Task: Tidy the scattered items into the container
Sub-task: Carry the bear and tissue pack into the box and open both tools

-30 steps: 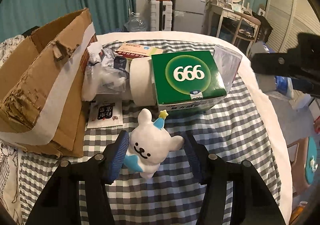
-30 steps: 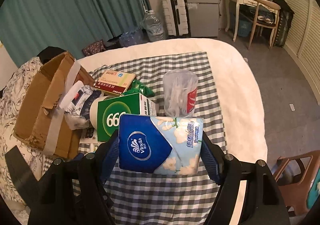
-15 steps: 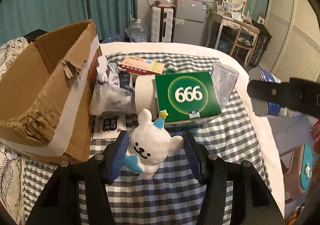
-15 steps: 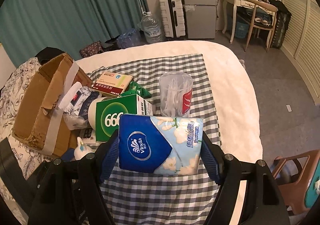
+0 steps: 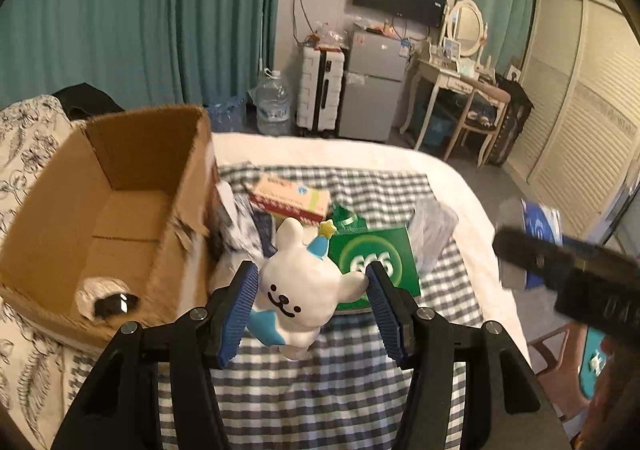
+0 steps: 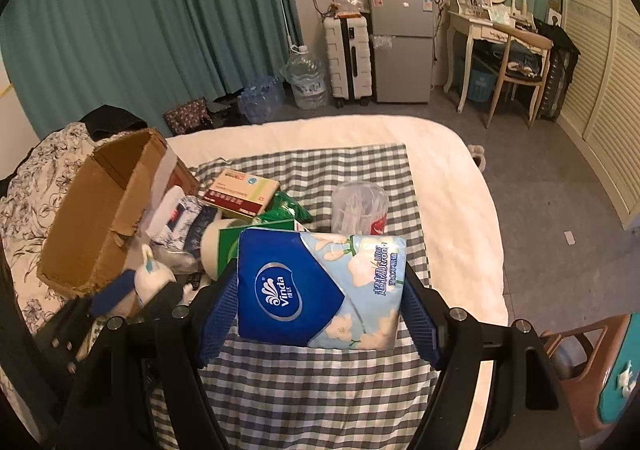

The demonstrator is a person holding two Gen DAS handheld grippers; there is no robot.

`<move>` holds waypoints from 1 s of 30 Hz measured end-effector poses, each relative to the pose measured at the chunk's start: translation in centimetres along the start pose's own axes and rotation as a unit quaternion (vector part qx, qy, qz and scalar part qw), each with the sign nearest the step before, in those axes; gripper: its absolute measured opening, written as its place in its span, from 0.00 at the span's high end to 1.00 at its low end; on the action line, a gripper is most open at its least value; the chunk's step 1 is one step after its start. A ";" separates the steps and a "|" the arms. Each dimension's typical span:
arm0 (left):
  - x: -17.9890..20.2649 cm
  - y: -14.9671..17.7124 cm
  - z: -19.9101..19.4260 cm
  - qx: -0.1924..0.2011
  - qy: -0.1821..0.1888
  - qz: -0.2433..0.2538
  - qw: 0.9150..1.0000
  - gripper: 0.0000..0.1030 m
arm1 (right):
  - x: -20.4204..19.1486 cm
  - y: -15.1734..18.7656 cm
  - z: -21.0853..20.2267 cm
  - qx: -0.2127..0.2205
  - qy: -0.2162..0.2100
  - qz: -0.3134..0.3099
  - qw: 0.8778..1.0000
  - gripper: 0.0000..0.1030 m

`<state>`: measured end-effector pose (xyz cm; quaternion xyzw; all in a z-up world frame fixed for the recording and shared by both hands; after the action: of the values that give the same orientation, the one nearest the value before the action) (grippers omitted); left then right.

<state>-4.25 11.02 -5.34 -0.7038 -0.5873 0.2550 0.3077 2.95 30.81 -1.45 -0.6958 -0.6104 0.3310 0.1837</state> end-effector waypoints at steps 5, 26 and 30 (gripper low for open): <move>-1.9 -2.2 -1.3 0.018 -0.005 -0.018 1.000 0.44 | -1.6 -0.6 -0.7 0.008 0.000 -0.015 1.000 0.28; -18.7 -4.7 -3.0 0.030 -0.066 -0.159 0.985 0.44 | -17.5 -2.8 0.3 0.005 -0.093 -0.105 0.990 0.28; -20.6 -3.9 -1.8 0.014 -0.078 -0.167 0.983 0.44 | -20.9 -2.7 2.4 -0.004 -0.116 -0.111 0.987 0.28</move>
<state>-9.31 -8.99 -1.33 -0.5697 -0.7151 0.2624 0.3088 -1.35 10.64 3.58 -0.5812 -0.7023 0.3848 0.1445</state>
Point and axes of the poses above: each gripper's, at about its wrist camera, not at the fingertips, and z roughly the way its jaws point, x to its right, y to its underside, the point moved 6 cm from there along z, roughly the way its jaws point, and after that the axes turned 8 degrees about -y, right-handed, at the moved point
